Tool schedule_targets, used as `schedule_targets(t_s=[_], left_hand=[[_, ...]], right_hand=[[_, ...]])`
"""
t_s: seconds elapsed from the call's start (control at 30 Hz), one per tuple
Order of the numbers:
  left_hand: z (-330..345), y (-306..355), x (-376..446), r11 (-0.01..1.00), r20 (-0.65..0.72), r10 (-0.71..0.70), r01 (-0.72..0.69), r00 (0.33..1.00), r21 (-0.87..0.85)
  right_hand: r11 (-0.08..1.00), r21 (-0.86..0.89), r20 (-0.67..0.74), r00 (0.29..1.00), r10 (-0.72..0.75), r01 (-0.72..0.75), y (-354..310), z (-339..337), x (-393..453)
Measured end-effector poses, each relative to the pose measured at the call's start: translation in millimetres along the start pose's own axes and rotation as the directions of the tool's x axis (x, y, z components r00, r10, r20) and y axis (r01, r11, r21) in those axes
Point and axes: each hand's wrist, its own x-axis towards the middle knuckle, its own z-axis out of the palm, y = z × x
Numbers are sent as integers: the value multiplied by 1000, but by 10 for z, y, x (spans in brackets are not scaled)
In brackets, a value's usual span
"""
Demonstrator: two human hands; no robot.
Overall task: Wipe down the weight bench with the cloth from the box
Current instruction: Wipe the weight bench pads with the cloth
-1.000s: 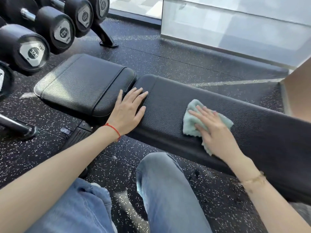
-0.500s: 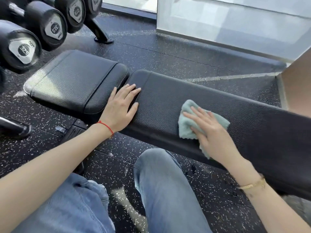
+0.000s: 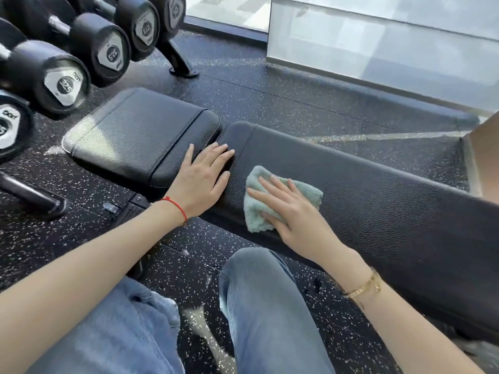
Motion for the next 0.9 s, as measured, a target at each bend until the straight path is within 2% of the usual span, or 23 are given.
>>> schedule_targets(t_s=[0.07, 0.17, 0.33, 0.4, 0.5, 0.57, 0.7, 0.83, 0.9], left_hand=[[-75, -129, -48, 999, -25, -23, 23, 999, 23], [-216, -407, -107, 992, -61, -118, 120, 991, 23], [-409, -839, -202, 953, -119, -302, 304, 946, -2], [-448, -999, -273, 937, -127, -347, 351, 929, 8], [-472, -1213, -384, 903, -135, -428, 430, 894, -17], [-477, -1311, -440, 886, -150, -463, 463, 874, -34], [-491, -1462, -518, 860, -154, -510, 508, 846, -56], [-480, -1557, -589, 843, -138, -538, 536, 832, -55], [-471, -1595, -597, 844, -128, -535, 535, 835, -35]], right_hand=[[999, 33, 20, 1000, 2, -3, 49, -52, 76], [999, -2, -41, 998, 42, -43, 179, -15, 587], [980, -24, -134, 972, 192, -197, 190, 296, 1685], [991, -30, -121, 985, 127, -131, -60, 464, 1785], [995, -29, -49, 995, -92, 91, -484, 642, 1509], [986, 17, -13, 986, -167, 167, -564, 653, 1350], [991, 23, -27, 991, -128, 128, -346, 635, 1842], [999, 10, -62, 997, 49, -48, -345, 732, 2529], [997, 3, -26, 997, -71, 71, -570, 851, 2433]])
